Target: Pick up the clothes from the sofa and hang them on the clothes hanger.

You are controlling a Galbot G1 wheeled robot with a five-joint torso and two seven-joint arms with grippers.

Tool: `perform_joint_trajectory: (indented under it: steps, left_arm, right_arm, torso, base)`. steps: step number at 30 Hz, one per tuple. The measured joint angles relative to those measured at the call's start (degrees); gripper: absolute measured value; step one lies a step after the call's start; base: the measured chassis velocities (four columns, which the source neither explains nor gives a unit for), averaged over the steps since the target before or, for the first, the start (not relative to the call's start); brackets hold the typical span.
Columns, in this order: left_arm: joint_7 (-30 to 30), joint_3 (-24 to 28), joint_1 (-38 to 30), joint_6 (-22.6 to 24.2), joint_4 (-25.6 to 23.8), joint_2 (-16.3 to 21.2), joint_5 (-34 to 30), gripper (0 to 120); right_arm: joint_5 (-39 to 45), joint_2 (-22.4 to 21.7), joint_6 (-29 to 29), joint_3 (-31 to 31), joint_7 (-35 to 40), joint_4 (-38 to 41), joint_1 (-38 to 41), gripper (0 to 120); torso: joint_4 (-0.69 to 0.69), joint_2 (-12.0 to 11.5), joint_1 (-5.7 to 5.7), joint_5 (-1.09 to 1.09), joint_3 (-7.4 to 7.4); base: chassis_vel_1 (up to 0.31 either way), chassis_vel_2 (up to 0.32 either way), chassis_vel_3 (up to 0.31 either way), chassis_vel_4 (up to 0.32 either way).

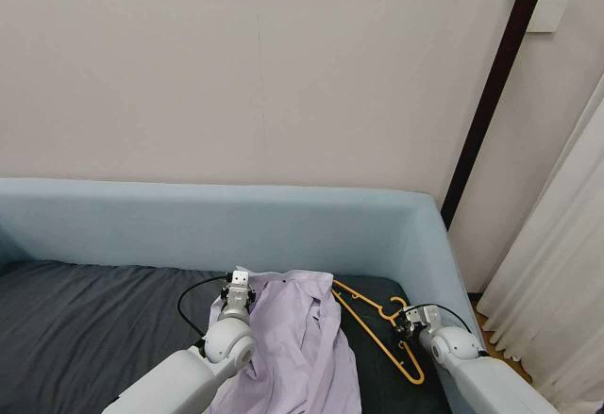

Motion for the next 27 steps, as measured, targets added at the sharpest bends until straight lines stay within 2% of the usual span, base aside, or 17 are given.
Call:
perform_joint_trajectory:
  steps: [8,14,17,19,20,24,25,27]
  left_arm:
    - [0.07,-0.08,0.48,0.00,-0.30,0.92,-0.11,0]
    - [-0.07,-0.21,1.27,0.18,-2.45,2.52,-1.10,0]
    - [-0.35,-0.22,0.99,0.43,-3.63,3.45,-1.96,0]
    - [-1.08,-0.19,0.69,1.04,-4.43,3.96,-2.32,0]
    - [-1.08,-0.19,0.69,1.04,-4.43,3.96,-2.32,0]
    - [-1.91,-0.04,0.35,1.78,-6.13,4.86,-3.41,0]
    - [-1.91,-0.04,0.35,1.78,-6.13,4.86,-3.41,0]
    - [-2.17,-0.04,0.34,2.07,-7.22,5.30,-3.86,0]
  right_arm:
    - [1.39,-0.37,1.73,0.15,6.08,7.43,0.18,4]
    - [-1.66,-2.21,4.90,-0.19,9.41,12.39,0.81,4]
    - [-9.44,-5.08,8.68,-0.31,11.93,19.19,-2.70,4]
    - [-17.78,-6.70,11.76,0.05,13.48,22.46,-6.11,4]
    - [-17.78,-6.70,11.76,0.05,13.48,22.46,-6.11,4]
    - [-34.15,-9.22,17.86,1.93,14.68,27.38,-14.11,4]
    - [-34.15,-9.22,17.86,1.93,14.68,27.38,-14.11,4]
    - [-41.41,-10.06,21.33,3.14,15.16,29.43,-17.99,4]
  torso:
    - [0.00,0.00,0.00,0.00,0.00]
    - [0.01,0.00,0.00,-0.01,0.00]
    - [0.00,0.00,0.00,-0.01,0.00]
    - [-0.01,0.00,0.00,0.00,0.00]
    - [-0.01,0.00,0.00,0.00,0.00]
    - [-0.02,0.00,0.00,0.01,0.00]
    - [-0.02,0.00,0.00,0.01,0.00]
    - [-0.02,0.00,0.00,0.00,-0.01]
  base:
    - [0.000,0.000,0.000,0.000]
    - [0.000,0.000,0.000,0.000]
    - [0.000,0.000,0.000,0.000]
    - [0.000,0.000,0.000,0.000]
    - [0.000,0.000,0.000,0.000]
    - [0.000,0.000,0.000,0.000]
    - [0.000,0.000,0.000,0.000]
    - [0.000,0.000,0.000,0.000]
